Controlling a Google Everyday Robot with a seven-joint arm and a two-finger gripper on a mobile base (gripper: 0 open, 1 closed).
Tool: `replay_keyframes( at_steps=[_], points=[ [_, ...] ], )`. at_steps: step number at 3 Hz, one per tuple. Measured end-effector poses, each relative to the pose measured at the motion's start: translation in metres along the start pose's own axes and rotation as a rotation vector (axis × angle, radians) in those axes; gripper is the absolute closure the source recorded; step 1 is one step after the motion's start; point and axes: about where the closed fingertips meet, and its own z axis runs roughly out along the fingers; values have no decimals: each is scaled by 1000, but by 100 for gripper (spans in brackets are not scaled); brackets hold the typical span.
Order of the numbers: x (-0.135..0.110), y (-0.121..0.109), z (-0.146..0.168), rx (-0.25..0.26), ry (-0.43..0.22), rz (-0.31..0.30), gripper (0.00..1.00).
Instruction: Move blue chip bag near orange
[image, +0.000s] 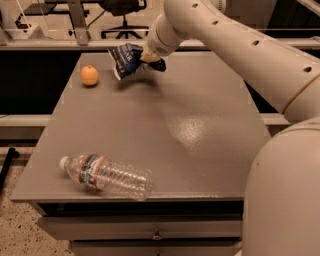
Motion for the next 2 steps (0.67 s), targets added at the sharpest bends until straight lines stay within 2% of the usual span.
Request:
replay_keyframes(
  at_steps=[1, 2],
  points=[
    [-11, 9, 10, -27, -24, 3, 100],
    [-16, 17, 22, -55, -37, 8, 82]
  ],
)
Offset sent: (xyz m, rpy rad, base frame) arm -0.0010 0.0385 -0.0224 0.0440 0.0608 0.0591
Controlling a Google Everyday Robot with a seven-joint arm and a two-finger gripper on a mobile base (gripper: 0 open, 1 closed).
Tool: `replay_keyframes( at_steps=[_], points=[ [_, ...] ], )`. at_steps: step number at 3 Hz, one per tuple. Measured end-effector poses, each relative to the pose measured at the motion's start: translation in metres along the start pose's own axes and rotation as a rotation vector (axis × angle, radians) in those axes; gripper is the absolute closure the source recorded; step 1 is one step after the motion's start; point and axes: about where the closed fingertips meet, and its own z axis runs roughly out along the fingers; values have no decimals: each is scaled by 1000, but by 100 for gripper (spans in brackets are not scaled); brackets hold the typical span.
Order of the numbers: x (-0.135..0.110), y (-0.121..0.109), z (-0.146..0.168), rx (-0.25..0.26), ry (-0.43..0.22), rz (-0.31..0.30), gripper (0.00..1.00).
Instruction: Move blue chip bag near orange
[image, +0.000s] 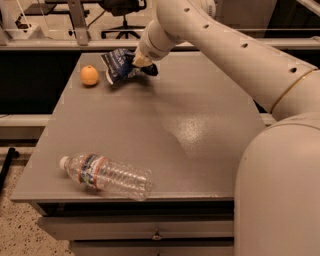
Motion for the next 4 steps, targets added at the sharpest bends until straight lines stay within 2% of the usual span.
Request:
replay_keyframes(
  at_steps=[3, 4],
  points=[
    [-1, 9, 14, -33, -17, 25, 12],
    [-1, 7, 7, -25, -21, 27, 0]
  ],
)
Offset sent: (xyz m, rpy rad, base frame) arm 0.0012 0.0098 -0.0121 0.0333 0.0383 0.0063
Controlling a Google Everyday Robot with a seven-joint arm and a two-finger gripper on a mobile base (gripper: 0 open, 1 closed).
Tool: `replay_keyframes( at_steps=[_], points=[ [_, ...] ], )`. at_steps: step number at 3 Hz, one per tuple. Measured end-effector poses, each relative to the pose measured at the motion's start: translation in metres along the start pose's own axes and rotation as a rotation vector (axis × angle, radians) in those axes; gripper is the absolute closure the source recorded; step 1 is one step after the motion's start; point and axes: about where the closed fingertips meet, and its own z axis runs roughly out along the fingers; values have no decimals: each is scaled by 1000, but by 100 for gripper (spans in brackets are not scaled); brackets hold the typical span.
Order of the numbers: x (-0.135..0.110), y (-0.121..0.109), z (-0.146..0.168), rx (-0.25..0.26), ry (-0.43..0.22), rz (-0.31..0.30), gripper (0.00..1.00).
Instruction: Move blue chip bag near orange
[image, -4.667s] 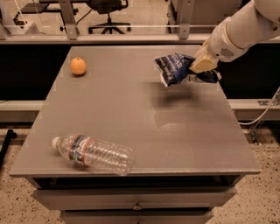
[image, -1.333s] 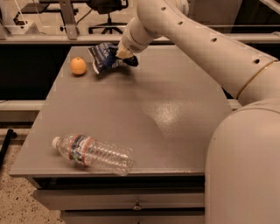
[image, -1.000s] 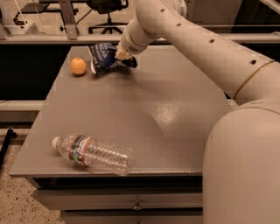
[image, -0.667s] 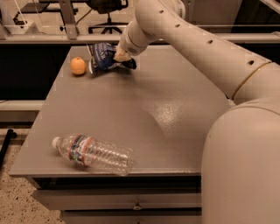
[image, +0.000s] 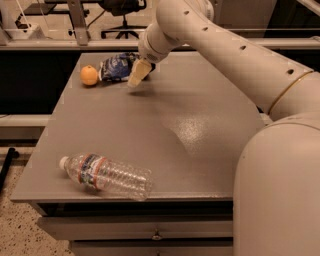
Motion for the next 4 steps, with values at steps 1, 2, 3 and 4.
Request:
replay_keyframes(
  at_steps=[1, 2, 3, 4],
  points=[
    [7, -12, -25, 33, -22, 11, 0],
    [34, -30, -65, 55, -93, 48, 0],
    [95, -52, -127, 90, -153, 95, 0],
    [102, -62, -147, 116, -167, 99, 0]
  ],
)
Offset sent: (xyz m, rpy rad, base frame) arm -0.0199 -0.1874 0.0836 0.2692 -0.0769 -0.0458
